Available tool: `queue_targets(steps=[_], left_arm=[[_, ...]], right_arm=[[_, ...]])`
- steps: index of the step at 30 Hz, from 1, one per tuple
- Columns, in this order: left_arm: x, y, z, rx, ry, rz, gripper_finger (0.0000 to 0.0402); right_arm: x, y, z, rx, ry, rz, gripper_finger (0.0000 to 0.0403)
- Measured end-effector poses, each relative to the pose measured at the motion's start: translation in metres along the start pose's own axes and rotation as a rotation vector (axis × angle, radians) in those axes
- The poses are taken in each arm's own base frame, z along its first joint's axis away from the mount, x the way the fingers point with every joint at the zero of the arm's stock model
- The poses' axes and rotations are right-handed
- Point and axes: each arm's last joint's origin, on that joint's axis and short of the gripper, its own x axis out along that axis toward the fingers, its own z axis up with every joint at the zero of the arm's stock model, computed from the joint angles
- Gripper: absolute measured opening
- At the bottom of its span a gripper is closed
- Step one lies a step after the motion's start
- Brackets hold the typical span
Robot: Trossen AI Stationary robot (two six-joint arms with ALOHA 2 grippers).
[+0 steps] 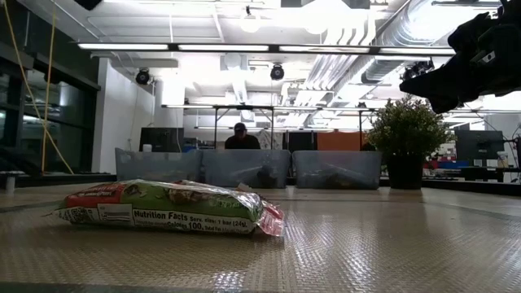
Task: Pick and place Granola Bars by type
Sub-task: Put the red granola bar into the left black bin
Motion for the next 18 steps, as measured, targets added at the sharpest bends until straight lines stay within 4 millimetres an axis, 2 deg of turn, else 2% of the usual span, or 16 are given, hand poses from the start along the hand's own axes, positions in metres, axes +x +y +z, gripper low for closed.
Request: queue_targets(steps=[3, 11, 14, 18], left_arm=[[0.013, 0.008, 0.006, -0.010, 0.015, -0.037, 0.0239], [0.034, 0.053, 0.023, -0.043, 0.050, -0.067, 0.0239], [0.045, 0.065, 0.023, -0.004, 0.108, -0.113, 0.0239], [0.060, 0.069, 0.017, 0.048, 0.171, -0.127, 0.0239]], right_arm=[[0.000, 0.000, 0.000, 0.000, 0.000, 0.000, 0.0000], [0.000, 0.000, 0.000, 0.000, -0.001, 0.000, 0.0000], [0.000, 0.000, 0.000, 0.000, -0.001, 0.000, 0.0000], [0.000, 0.000, 0.000, 0.000, -0.001, 0.000, 0.0000]])
